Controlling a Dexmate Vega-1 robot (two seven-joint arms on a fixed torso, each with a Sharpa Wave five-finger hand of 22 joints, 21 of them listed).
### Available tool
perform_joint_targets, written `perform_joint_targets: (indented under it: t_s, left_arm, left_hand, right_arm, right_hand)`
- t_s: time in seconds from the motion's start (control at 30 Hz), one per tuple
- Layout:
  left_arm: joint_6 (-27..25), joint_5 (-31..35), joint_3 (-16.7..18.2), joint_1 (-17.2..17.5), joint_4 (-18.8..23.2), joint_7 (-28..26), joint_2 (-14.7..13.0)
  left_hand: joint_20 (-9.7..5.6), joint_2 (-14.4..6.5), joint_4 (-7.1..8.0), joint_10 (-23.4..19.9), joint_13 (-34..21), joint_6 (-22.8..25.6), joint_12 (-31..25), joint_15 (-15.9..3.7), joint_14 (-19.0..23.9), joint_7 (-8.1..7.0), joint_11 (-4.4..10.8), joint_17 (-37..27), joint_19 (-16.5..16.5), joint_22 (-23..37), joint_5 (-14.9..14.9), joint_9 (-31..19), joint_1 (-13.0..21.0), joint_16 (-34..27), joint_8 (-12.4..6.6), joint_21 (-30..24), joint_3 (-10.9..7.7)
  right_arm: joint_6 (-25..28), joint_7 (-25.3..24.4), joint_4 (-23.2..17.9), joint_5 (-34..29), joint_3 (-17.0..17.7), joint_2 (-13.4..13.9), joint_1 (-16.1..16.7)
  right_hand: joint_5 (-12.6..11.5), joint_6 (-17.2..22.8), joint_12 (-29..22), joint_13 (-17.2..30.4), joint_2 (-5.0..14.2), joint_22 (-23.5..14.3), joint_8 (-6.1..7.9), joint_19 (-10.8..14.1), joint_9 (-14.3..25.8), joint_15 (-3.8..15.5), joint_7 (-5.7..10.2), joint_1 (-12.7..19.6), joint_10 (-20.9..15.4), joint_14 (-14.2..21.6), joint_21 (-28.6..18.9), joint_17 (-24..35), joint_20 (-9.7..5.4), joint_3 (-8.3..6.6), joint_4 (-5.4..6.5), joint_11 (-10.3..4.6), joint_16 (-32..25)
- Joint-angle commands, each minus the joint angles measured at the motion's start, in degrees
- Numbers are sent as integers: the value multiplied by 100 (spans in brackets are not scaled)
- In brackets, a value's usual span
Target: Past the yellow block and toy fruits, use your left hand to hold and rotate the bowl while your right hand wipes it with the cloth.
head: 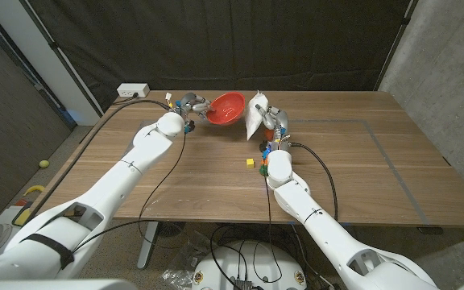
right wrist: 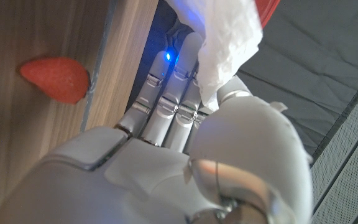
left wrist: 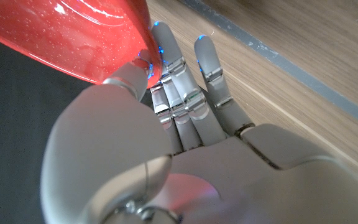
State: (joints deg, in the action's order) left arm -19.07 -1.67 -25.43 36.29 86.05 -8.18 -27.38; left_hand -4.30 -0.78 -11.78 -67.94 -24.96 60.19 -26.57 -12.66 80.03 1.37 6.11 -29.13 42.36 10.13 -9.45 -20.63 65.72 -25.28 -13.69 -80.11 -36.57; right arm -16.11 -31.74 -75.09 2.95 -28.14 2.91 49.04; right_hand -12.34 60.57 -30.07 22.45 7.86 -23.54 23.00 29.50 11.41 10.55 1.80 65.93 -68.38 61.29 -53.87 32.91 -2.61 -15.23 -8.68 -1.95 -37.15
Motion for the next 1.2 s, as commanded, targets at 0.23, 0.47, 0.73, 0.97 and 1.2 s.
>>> perform_joint_targets:
  t_s: [0.23,0.47,0.73,0.97,1.2]
  left_arm:
    - [-176,-314,-9,-54,7,138,-48]
    - [-246,-339,2,-48,1,-29,30]
    - [-246,-450,142,51,29,-379,212]
    - [-169,-526,249,141,93,-654,325]
    - [-152,-581,224,131,102,-636,327]
  left_hand:
    - [-616,-62,335,-24,26,352,-16,-34,16,370,103,9,7,14,-39,4,46,-11,54,-54,-480]
    - [-609,-73,345,-29,49,347,-10,-31,23,355,117,28,7,13,-34,19,45,-3,73,-64,-488]
    - [-605,-85,352,-13,88,339,15,-37,24,371,138,60,-1,11,-29,37,43,14,96,-72,-498]
    - [-597,-95,358,33,113,315,45,-43,-7,360,181,95,-17,8,-25,59,39,47,127,-78,-514]
    - [-595,-107,371,57,142,283,69,-45,-24,350,180,128,-33,7,-24,74,25,79,152,-78,-522]
  right_arm:
    - [-421,256,239,-383,-339,41,-252]
    - [-421,27,-84,-848,-487,253,-161]
    - [-352,251,-529,-888,-596,577,18]
    - [-248,312,-681,-939,-709,686,123]
    - [-184,318,-770,-1043,-805,758,145]
  right_hand:
    - [-11,288,111,-37,-43,13,-92,-200,35,266,19,41,109,-75,-152,-75,-761,42,23,-36,229]
    - [-15,396,123,-43,-119,26,-112,-256,9,265,30,86,54,1,-244,-39,-729,90,-6,-39,219]
    - [-39,552,48,42,-168,28,-142,-284,-11,267,-13,194,-168,124,-426,147,-669,165,-31,18,64]
    - [-74,698,11,76,-197,50,-142,-254,-29,255,-38,230,-318,184,-539,187,-608,181,-34,40,48]
    - [-114,797,10,89,-233,80,-155,-249,-45,246,-20,229,-394,222,-621,199,-607,199,-22,35,69]
